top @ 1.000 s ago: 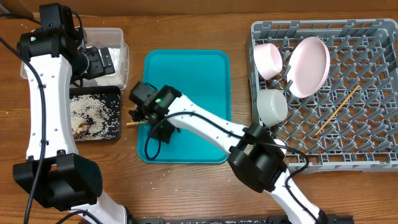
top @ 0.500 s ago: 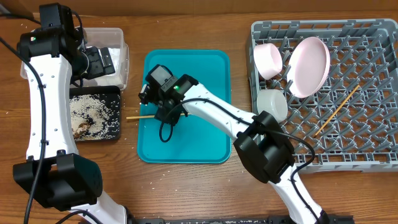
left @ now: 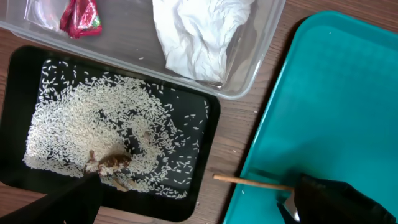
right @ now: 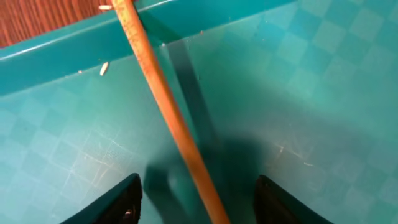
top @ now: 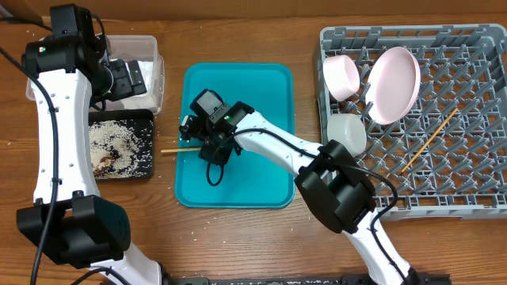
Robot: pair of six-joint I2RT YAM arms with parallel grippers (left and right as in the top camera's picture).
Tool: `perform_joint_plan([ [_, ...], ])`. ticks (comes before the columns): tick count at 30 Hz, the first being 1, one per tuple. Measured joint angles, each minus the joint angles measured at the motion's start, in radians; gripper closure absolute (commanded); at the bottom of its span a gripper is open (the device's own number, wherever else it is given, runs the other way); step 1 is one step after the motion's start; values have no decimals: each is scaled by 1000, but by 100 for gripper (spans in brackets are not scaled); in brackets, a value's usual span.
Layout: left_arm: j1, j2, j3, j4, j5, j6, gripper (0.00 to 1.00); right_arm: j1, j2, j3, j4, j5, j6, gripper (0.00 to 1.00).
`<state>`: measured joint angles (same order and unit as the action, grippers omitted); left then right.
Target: Sort waste into correct bins and load items into the dishwasher
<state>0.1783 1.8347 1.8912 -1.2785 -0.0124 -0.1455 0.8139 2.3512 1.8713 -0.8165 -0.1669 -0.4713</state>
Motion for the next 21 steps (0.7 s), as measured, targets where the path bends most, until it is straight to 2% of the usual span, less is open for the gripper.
perform_joint_plan([
  [2,0,0,0,0,0,0,0,0,0,0,5,-14,3,50],
  [15,0,0,0,0,0,0,0,-2,-8,-39,59,-62,117,69],
  [21,0,0,0,0,0,0,0,-3,-28,-77,61,-66,208,93],
])
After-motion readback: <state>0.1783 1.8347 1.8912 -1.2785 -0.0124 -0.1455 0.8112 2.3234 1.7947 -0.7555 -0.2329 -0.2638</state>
